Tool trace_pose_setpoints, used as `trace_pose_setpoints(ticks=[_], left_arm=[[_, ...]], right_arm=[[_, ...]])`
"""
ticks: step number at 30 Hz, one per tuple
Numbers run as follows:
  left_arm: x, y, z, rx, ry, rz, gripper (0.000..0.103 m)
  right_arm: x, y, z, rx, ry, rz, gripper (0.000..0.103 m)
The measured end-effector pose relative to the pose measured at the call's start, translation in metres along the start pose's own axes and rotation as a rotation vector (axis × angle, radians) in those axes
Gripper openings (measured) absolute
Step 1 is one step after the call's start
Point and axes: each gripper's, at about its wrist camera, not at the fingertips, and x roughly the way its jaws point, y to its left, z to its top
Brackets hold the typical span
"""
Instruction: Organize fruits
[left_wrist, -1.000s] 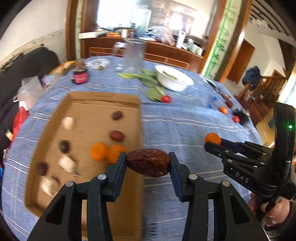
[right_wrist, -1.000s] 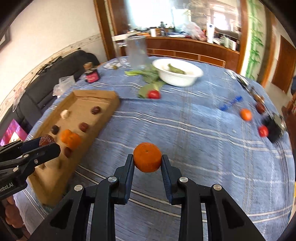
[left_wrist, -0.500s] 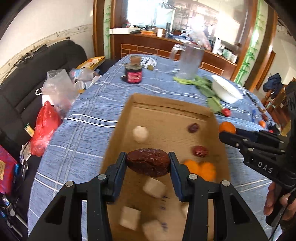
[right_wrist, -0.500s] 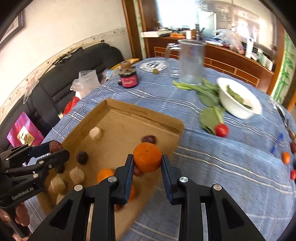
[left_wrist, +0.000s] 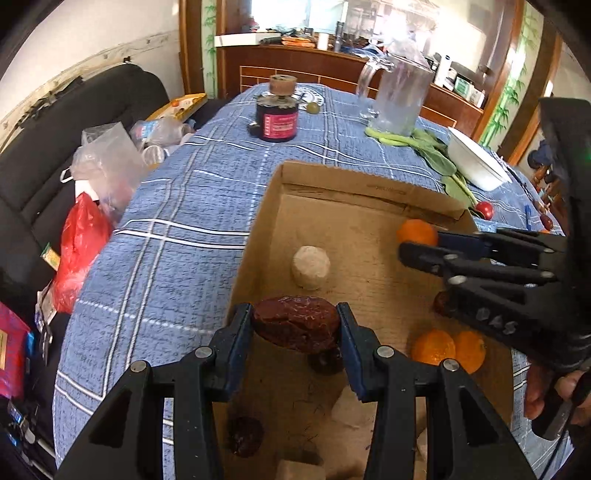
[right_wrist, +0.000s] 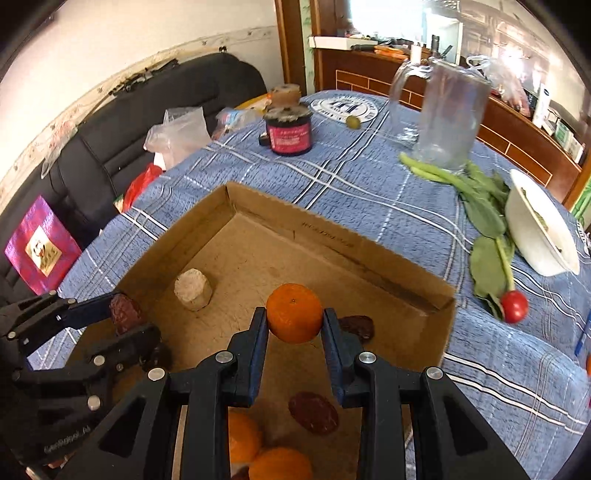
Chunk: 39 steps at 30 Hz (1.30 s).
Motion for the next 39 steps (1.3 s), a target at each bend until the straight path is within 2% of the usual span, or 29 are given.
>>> trace_pose_setpoints(ticks=[10,18,22,25,31,34,35,37,39], left_arm=[[0.021,-0.006,0.006,0.034,0.089,0.013,0.044],[0.022,-0.007,0.006,0.033,0.091,0.017,0.044],[0.018,-0.006,0.003,0.030,0.091,0.010,0.045],[0.013,-0.006,0.001,0.031,0.086,0.009,0.049],[-0.004,-0.006,-0.010,0.025,0.056,0.019,0.054],[-0.020,-0.006,-0.018,-0.009,0.018,0.046,0.061],[-0.027,-0.006,-0.023,-0.020,-0.004,0.061,0.061],[-0.042,-0.009,-0.032,-0.034,-0.048,0.097,0.070],[-0.060,-0.011,-0.044,-0.061,-0.102,0.118,0.071]], right_arm=[[0.020,0.003,0.002,-0.033,0.048,-0.022,0.032],[0.021,0.005,0.001,-0.045,0.052,-0.057,0.034],[0.017,0.002,-0.001,-0.034,0.051,-0.088,0.046],[0.006,-0.002,-0.004,-0.016,0.036,-0.103,0.046],[-0.028,-0.005,-0.015,0.031,-0.010,-0.128,0.046],[-0.048,-0.004,-0.028,0.051,-0.023,-0.127,0.046],[-0.055,-0.003,-0.034,0.053,-0.030,-0.128,0.046],[-0.073,0.002,-0.048,0.049,-0.055,-0.136,0.046],[-0.089,0.007,-0.062,0.057,-0.081,-0.134,0.053]])
